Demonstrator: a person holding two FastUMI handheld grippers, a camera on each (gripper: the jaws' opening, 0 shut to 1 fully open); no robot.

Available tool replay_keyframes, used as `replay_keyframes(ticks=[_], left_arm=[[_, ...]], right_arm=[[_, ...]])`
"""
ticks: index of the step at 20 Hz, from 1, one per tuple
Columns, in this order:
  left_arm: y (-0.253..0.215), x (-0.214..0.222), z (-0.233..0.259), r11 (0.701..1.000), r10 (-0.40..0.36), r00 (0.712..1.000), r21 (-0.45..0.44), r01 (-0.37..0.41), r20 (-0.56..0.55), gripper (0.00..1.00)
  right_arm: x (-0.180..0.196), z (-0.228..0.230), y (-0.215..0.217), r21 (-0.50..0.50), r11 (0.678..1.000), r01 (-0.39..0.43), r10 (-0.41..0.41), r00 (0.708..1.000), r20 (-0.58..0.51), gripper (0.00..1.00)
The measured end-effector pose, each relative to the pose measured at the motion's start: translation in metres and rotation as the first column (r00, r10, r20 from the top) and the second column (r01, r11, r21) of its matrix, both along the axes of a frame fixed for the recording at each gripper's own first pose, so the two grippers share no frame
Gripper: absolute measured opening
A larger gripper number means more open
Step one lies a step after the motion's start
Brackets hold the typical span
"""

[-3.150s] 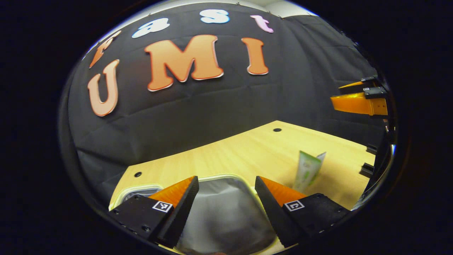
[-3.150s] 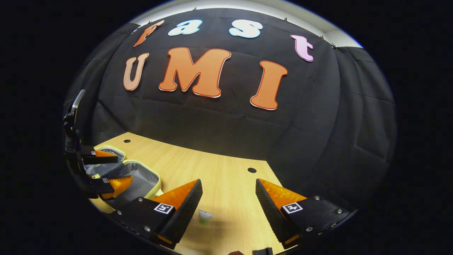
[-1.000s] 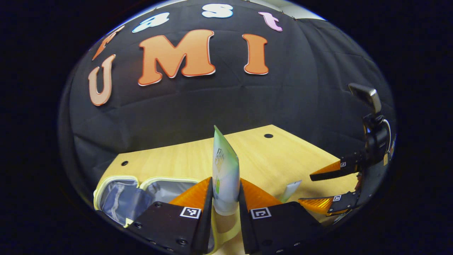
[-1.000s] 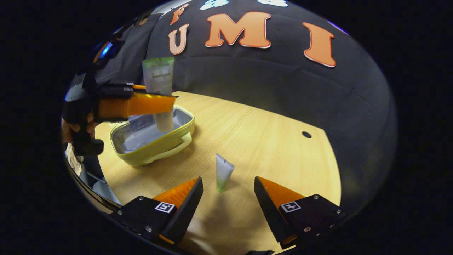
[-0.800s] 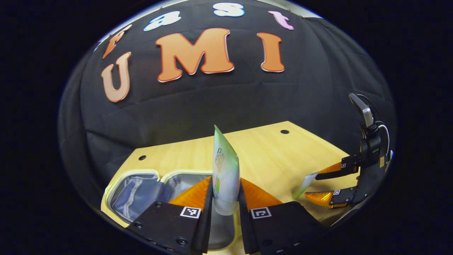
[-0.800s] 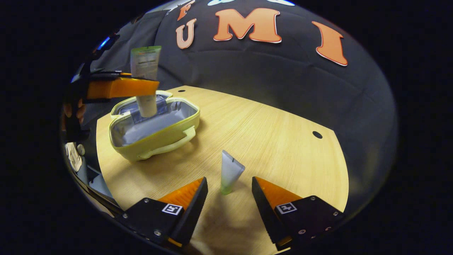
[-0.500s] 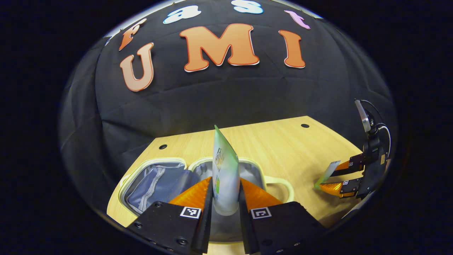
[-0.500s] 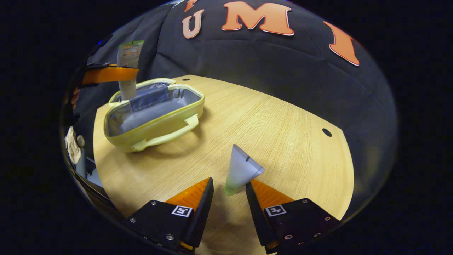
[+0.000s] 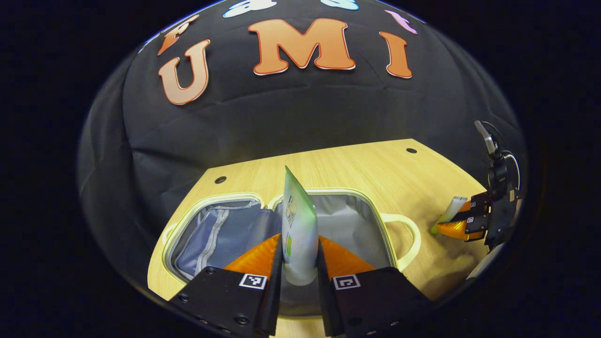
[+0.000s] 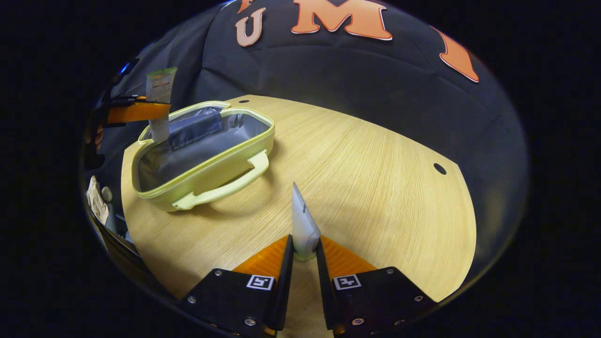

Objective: First open the suitcase, pack the skin care products into it, and then close the suitcase.

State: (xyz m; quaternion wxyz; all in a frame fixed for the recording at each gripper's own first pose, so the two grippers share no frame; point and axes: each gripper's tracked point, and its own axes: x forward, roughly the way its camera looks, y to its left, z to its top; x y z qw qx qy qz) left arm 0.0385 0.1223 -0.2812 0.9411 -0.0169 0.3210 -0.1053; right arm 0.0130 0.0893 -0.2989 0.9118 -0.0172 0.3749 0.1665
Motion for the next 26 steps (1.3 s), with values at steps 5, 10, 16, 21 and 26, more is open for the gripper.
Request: replay_keyframes(ticks=[5, 10, 16, 21, 26], left_arm=[[-0.006, -0.001, -0.023, 0.994, -0.109, 0.992, -0.019, 0.108, -0.066, 0.36], [0.004, -0.008, -0.051, 0.992, -0.125, 0.98, -0.022, 0.123, -0.157, 0.37], [0.006, -0.017, -0.072, 0.98, -0.197, 0.946, -0.082, 0.181, -0.258, 0.35], [-0.004, -0.023, -0.086, 0.974, -0.226, 0.912, -0.112, 0.199, -0.342, 0.36], [0.004, -0.023, -0.102, 0.98, -0.198, 0.874, -0.088, 0.178, -0.444, 0.37]], right_arm=[[0.002, 0.041, 0.02, 0.034, 0.999, 0.018, -0.019, 0.999, 0.036, 0.32], [0.004, 0.08, 0.059, 0.07, 0.998, -0.008, 0.003, 0.997, 0.071, 0.32], [0.005, 0.111, 0.118, 0.125, 0.989, -0.083, 0.072, 0.993, 0.093, 0.32], [0.006, 0.105, 0.155, 0.166, 0.978, -0.127, 0.12, 0.991, 0.055, 0.32], [0.01, 0.102, 0.177, 0.254, 0.962, -0.101, 0.102, 0.995, 0.009, 0.32]])
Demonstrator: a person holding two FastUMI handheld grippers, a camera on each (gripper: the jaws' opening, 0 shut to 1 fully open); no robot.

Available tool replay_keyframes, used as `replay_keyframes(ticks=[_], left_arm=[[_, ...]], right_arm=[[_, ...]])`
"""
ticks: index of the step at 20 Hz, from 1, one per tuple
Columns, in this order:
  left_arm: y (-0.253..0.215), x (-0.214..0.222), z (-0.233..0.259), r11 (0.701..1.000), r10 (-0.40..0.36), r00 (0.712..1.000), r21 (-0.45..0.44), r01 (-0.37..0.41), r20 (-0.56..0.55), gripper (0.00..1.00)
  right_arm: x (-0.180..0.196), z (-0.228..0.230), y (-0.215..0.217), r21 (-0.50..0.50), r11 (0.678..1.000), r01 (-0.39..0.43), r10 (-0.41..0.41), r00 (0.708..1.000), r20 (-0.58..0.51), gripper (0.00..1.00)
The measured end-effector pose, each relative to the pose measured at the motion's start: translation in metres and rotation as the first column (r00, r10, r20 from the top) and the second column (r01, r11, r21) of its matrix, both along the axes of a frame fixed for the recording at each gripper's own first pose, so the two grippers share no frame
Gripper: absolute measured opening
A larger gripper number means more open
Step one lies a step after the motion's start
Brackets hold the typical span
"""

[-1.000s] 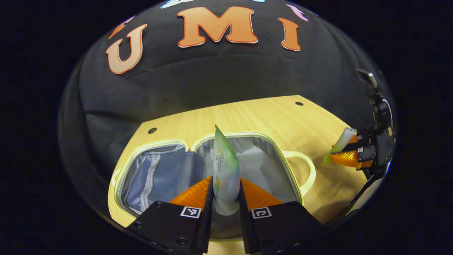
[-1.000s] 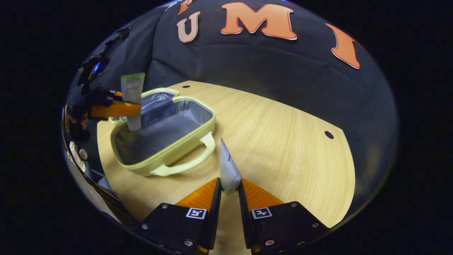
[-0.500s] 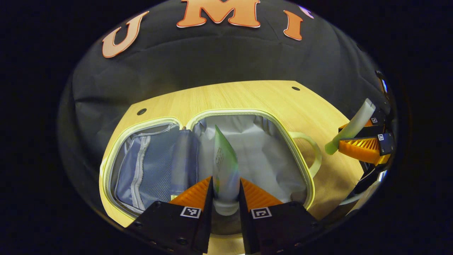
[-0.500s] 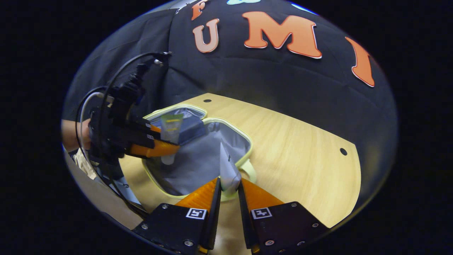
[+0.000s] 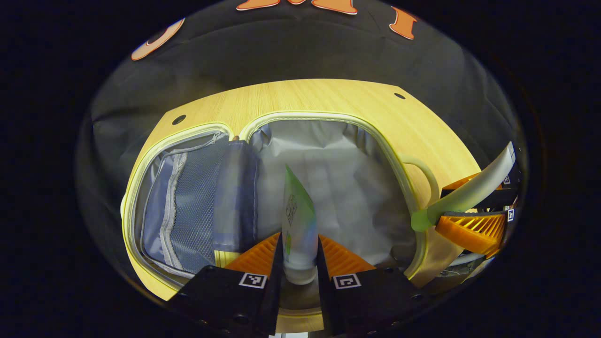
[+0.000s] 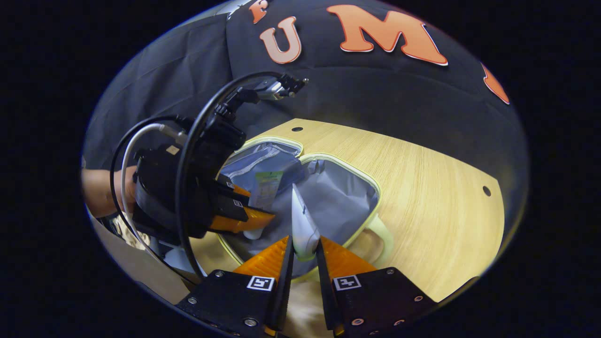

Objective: First open the suitcase, pack the skin care products into it, and then close the suitcase.

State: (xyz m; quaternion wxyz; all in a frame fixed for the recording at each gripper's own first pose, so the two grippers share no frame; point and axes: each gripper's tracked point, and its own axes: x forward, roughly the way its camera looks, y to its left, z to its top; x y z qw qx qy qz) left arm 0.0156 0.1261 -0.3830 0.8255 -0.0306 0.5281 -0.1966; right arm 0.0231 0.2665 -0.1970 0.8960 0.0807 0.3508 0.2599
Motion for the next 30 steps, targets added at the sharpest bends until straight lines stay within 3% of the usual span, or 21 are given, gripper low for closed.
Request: replay_keyframes(ticks=[2, 5, 9, 11, 13, 16, 19, 23, 27, 28, 29, 30], left_arm=[[-0.001, 0.006, -0.004, 1.0, 0.004, 1.0, -0.004, -0.004, -0.025, 0.37], [0.006, 0.018, -0.021, 0.998, 0.048, 0.998, 0.039, -0.046, -0.05, 0.36], [-0.001, 0.016, -0.025, 0.998, 0.062, 0.996, -0.009, -0.062, -0.064, 0.4], [0.0, 0.012, -0.015, 0.997, 0.069, 0.996, -0.026, -0.07, -0.052, 0.48], [0.007, 0.01, 0.002, 0.992, 0.118, 0.993, -0.048, -0.119, -0.023, 0.63], [0.036, 0.017, 0.029, 0.984, 0.17, 0.983, -0.057, -0.166, 0.067, 0.71], [0.087, 0.028, 0.064, 0.965, 0.263, 0.948, -0.043, -0.26, 0.18, 0.8], [0.169, 0.031, 0.081, 0.913, 0.395, 0.885, 0.002, -0.409, 0.247, 0.82], [0.232, 0.027, 0.059, 0.86, 0.49, 0.837, 0.021, -0.51, 0.245, 0.82], [0.245, 0.028, 0.051, 0.847, 0.513, 0.826, 0.018, -0.532, 0.234, 0.82], [0.261, 0.026, 0.042, 0.83, 0.537, 0.812, 0.027, -0.557, 0.228, 0.82], [0.274, 0.024, 0.034, 0.818, 0.554, 0.803, 0.038, -0.575, 0.218, 0.82]], right_arm=[[0.01, -0.009, 0.008, 0.017, 1.0, 0.008, -0.007, 1.0, -0.031, 0.27], [0.017, -0.019, 0.011, 0.02, 0.999, 0.026, -0.024, 0.997, -0.068, 0.32], [0.018, -0.03, 0.01, 0.019, 1.0, 0.018, -0.016, 0.993, -0.119, 0.32], [0.021, -0.04, 0.011, 0.015, 1.0, 0.021, -0.019, 0.989, -0.147, 0.32], [0.02, -0.045, 0.013, 0.02, 1.0, 0.022, -0.018, 0.984, -0.179, 0.32], [0.019, -0.048, 0.015, 0.043, 0.999, 0.026, -0.016, 0.975, -0.224, 0.32], [0.021, -0.058, 0.019, 0.037, 0.997, 0.062, -0.049, 0.956, -0.29, 0.32], [0.019, -0.059, 0.022, 0.065, 0.993, 0.102, -0.069, 0.921, -0.383, 0.32], [0.017, -0.058, 0.019, 0.057, 0.99, 0.127, -0.093, 0.91, -0.404, 0.32], [0.018, -0.058, 0.018, 0.049, 0.989, 0.138, -0.107, 0.909, -0.403, 0.27], [0.018, -0.059, 0.018, 0.044, 0.988, 0.148, -0.118, 0.908, -0.402, 0.33], [0.02, -0.058, 0.017, 0.038, 0.987, 0.158, -0.129, 0.907, -0.401, 0.34]])
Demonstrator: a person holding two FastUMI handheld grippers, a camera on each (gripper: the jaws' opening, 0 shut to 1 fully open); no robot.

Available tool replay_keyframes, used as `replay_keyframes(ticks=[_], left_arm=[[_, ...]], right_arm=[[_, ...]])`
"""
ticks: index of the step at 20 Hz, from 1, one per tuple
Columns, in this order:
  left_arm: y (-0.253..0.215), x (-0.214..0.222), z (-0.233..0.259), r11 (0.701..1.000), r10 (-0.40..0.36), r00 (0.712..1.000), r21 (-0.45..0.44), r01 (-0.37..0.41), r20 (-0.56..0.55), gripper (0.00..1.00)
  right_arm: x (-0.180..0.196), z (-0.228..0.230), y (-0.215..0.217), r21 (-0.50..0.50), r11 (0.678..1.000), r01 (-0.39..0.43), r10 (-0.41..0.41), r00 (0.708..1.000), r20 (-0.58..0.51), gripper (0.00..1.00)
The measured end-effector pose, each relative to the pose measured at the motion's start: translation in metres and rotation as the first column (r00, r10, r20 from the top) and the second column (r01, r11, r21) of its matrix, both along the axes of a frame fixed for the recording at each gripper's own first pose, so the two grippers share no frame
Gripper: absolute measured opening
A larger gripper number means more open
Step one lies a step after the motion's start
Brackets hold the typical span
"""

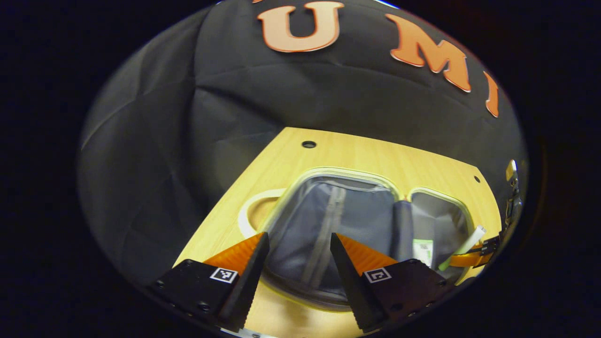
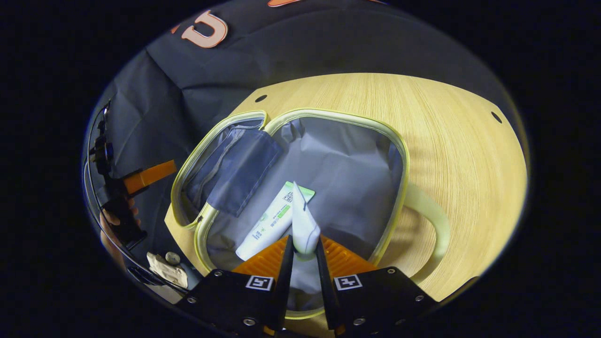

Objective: First open the suitcase, pack the skin care products into it, and then close the suitcase.

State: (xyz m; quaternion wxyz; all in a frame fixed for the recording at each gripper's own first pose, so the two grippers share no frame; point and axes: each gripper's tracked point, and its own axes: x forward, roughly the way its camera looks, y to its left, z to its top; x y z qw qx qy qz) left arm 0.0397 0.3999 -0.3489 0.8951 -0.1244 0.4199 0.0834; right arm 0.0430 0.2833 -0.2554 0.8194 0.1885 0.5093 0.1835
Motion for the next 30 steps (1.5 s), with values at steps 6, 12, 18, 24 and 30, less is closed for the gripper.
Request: replay_keyframes(ticks=[6, 12, 18, 24, 30], left_arm=[[0.058, 0.004, -0.026, 0.991, 0.118, 0.993, -0.067, -0.117, 0.006, 0.82], [0.08, 0.016, -0.058, 0.988, 0.105, 0.994, -0.11, -0.105, -0.005, 0.86], [0.085, 0.038, -0.093, 0.963, 0.123, 0.991, -0.234, -0.133, -0.057, 0.81], [0.082, 0.057, -0.122, 0.966, 0.038, 0.995, -0.249, -0.061, -0.094, 0.68], [0.067, 0.077, -0.137, 0.967, -0.101, 0.991, -0.244, 0.076, -0.092, 0.19]], right_arm=[[0.004, 0.004, 0.002, -0.027, 0.997, 0.072, -0.071, 0.997, 0.028, 0.49], [-0.001, 0.028, -0.024, -0.091, 0.98, 0.175, -0.167, 0.982, 0.089, 0.79], [0.005, 0.078, -0.091, -0.169, 0.93, 0.327, -0.27, 0.918, 0.291, 0.88], [0.001, 0.15, -0.211, -0.273, 0.787, 0.554, -0.356, 0.768, 0.532, 0.89], [-0.043, 0.187, -0.304, -0.397, 0.584, 0.707, -0.376, 0.67, 0.64, 0.89]])
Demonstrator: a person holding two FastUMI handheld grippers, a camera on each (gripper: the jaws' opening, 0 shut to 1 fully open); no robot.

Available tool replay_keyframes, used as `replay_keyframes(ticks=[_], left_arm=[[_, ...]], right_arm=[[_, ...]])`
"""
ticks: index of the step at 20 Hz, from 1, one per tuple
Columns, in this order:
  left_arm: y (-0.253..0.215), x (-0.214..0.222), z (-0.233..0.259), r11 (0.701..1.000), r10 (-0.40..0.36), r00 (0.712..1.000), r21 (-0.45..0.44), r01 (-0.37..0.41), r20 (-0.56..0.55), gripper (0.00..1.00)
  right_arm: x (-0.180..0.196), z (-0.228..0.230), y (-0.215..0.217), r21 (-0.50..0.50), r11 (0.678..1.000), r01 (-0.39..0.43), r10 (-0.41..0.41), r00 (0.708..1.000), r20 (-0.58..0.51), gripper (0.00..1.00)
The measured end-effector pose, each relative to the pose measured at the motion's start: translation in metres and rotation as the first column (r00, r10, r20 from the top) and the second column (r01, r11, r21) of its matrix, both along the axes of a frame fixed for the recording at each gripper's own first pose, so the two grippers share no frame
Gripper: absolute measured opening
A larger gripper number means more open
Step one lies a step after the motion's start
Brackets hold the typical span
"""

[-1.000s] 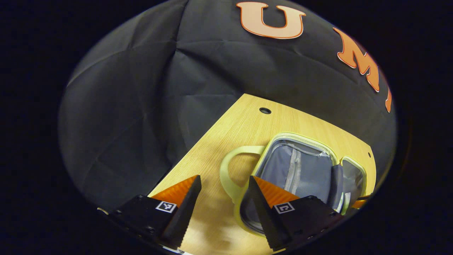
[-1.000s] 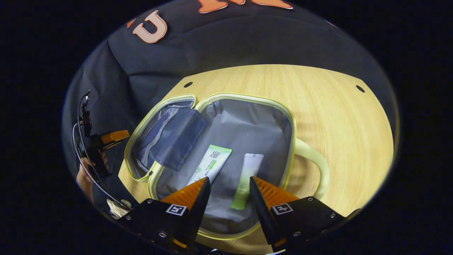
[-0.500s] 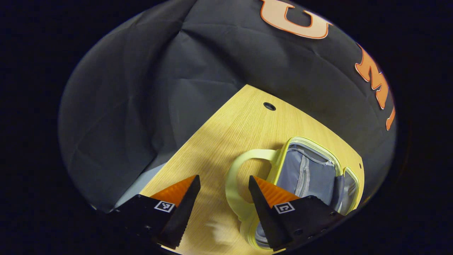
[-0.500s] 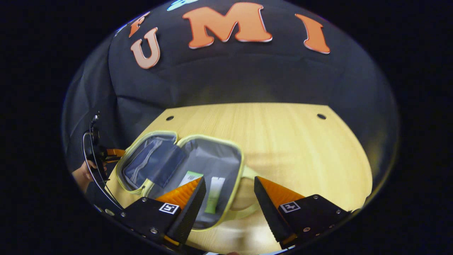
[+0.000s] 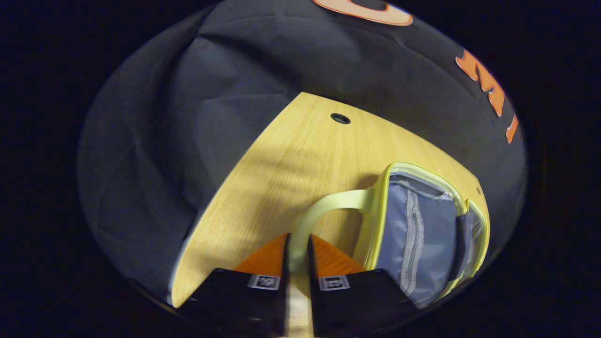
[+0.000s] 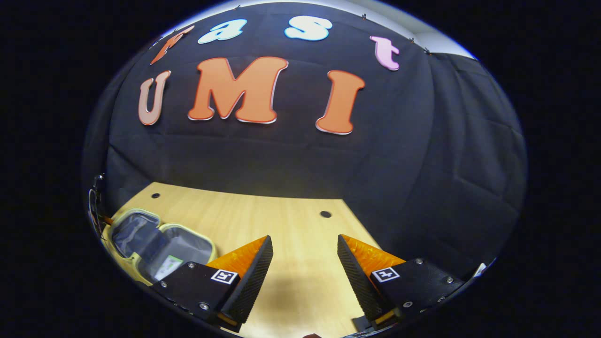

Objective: First open the suitcase, pack the skin care products into it, and then close the suitcase.

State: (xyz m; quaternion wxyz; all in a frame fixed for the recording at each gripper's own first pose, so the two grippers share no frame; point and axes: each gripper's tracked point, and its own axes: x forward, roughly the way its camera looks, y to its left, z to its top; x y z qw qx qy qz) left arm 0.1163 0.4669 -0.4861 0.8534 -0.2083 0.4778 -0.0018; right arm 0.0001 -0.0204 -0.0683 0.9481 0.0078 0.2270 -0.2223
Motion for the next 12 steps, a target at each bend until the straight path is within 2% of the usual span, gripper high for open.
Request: replay_keyframes(ticks=[1, 2, 3, 6, 10, 12], left_arm=[[0.003, -0.005, 0.007, 1.0, -0.002, 1.0, -0.001, 0.002, -0.006, 0.15], [0.006, -0.003, 0.011, 1.0, 0.004, 1.0, 0.005, -0.004, 0.004, 0.15], [0.005, -0.001, 0.017, 1.0, 0.014, 1.0, 0.003, -0.014, 0.021, 0.07], [0.007, -0.002, 0.044, 0.999, -0.025, 0.998, 0.034, 0.023, 0.053, 0.07], [0.01, 0.002, 0.095, 0.996, -0.046, 0.99, 0.084, 0.036, 0.13, 0.07], [0.008, 0.003, 0.126, 0.996, -0.046, 0.983, 0.086, 0.031, 0.176, 0.07]], right_arm=[[-0.006, 0.005, -0.008, -0.032, 0.999, 0.016, -0.016, 1.0, 0.001, 0.89], [-0.01, 0.012, -0.017, -0.063, 0.998, 0.029, -0.028, 1.0, 0.007, 0.89], [-0.013, 0.021, -0.024, -0.087, 0.995, 0.04, -0.038, 0.999, 0.018, 0.89], [-0.016, 0.036, -0.033, -0.107, 0.992, 0.061, -0.056, 0.997, 0.049, 0.9], [-0.007, 0.048, -0.025, -0.059, 0.998, 0.035, -0.03, 0.995, 0.095, 0.91], [-0.001, 0.056, -0.022, -0.069, 0.997, 0.02, -0.012, 0.993, 0.121, 0.91]])
